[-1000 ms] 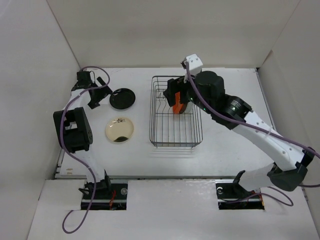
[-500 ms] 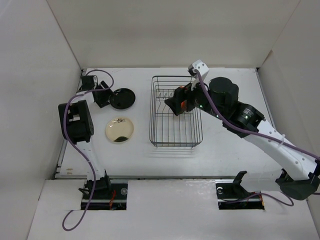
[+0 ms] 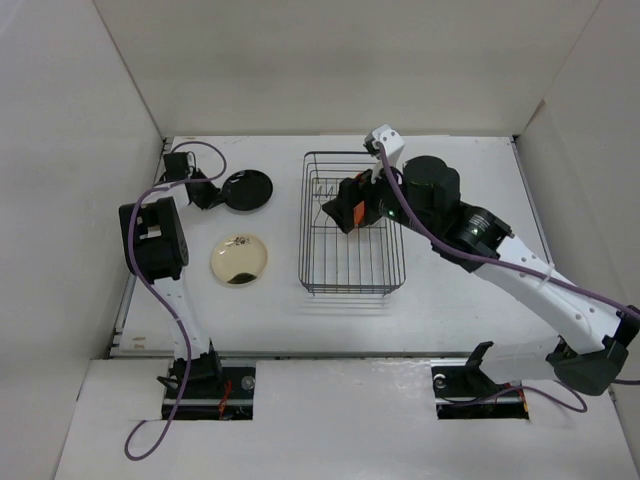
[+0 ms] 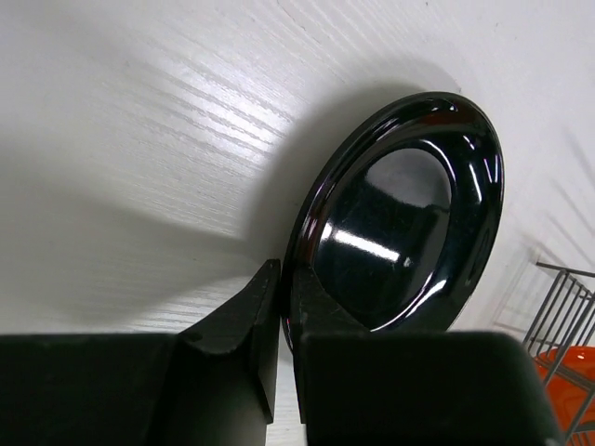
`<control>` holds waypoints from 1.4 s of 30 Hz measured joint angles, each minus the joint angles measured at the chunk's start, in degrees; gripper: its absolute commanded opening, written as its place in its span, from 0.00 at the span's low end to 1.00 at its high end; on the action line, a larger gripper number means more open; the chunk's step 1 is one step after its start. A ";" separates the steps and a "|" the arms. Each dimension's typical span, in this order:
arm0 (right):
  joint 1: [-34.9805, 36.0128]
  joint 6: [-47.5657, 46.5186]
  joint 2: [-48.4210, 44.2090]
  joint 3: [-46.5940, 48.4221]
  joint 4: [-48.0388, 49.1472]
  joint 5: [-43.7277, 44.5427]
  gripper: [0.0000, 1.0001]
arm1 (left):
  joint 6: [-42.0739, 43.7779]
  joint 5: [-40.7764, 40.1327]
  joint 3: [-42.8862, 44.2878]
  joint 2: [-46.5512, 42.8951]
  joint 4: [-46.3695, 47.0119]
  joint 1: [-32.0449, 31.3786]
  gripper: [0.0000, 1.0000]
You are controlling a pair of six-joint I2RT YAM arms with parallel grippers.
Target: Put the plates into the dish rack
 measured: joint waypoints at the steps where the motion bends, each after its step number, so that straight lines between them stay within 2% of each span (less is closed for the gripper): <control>1: -0.59 0.39 0.35 -0.63 0.76 -0.76 0.93 | 0.02 0.09 0.00 -0.07 0.17 0.20 0.00; 5: -5.97 3.19 0.94 -6.25 6.29 -6.49 0.93 | 0.02 1.46 -0.74 -1.95 0.63 0.76 0.00; 9: -11.56 5.44 1.88 -9.07 11.74 -15.45 0.93 | 1.46 2.93 -2.91 -10.88 -0.85 0.92 0.00; 13: -14.21 6.67 5.35 -6.49 15.98 -23.61 0.93 | 1.97 7.78 -4.28 -23.63 2.95 1.11 0.00; 18: -17.75 7.63 10.93 -0.59 18.60 -29.46 0.93 | 0.33 18.29 -6.71 -37.70 13.49 0.44 0.00; 22: -21.31 8.13 15.10 5.14 20.28 -32.33 0.93 | -2.12 24.37 -8.55 -40.92 20.06 -1.38 0.00; 26: -22.91 9.03 19.19 10.12 21.68 -34.01 0.93 | -6.03 29.73 -10.54 -40.28 23.82 -3.06 0.00; 37: -20.52 13.00 30.73 18.18 23.50 -36.24 0.93 | -14.51 36.17 -13.20 -36.48 31.08 -3.41 0.00; 39: -19.67 13.81 33.09 19.87 23.52 -36.20 0.89 | -15.69 37.05 -13.31 -36.17 32.52 -3.50 0.00; 42: -18.40 15.23 35.76 21.66 23.52 -36.09 0.51 | -16.76 37.88 -13.94 -36.11 34.67 -3.63 0.00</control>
